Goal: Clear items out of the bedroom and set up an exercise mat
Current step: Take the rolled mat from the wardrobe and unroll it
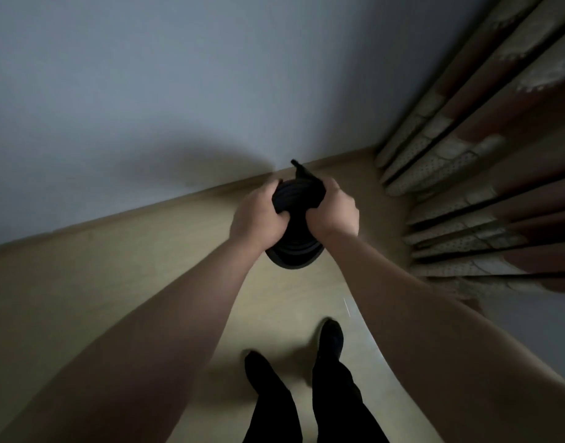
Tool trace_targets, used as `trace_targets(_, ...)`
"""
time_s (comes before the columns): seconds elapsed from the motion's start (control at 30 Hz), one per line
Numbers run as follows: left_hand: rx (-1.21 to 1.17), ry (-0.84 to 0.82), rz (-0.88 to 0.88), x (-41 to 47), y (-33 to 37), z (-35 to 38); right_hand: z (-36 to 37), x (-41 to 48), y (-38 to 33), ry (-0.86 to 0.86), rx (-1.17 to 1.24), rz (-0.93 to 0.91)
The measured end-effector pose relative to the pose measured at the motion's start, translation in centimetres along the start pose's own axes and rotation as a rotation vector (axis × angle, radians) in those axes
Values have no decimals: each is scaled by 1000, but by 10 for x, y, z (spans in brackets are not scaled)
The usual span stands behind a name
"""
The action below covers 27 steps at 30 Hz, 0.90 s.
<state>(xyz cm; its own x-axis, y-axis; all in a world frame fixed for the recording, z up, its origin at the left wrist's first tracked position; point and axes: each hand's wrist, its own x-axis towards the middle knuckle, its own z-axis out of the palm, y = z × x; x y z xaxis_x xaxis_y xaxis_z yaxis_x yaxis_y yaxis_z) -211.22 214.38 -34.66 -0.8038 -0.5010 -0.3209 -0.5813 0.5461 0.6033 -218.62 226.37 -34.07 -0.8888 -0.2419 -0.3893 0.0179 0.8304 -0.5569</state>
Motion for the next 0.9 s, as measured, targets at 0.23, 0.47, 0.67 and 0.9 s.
trace_targets(0.23, -128, -30, 14, -14, -64, 140, 117, 10, 145, 26, 492, 213)
trace_targets(0.47, -283, -205, -505, -5, -173, 301, 242, 11, 309, -178, 383, 354)
trace_targets(0.67, 108, -412, -346, -6, -232, 390, 306, 0, 407, -261, 171, 417)
trace_targets(0.9, 525, -577, -176, -14, -304, 451, 387, -19, 468, -478, -335, 378)
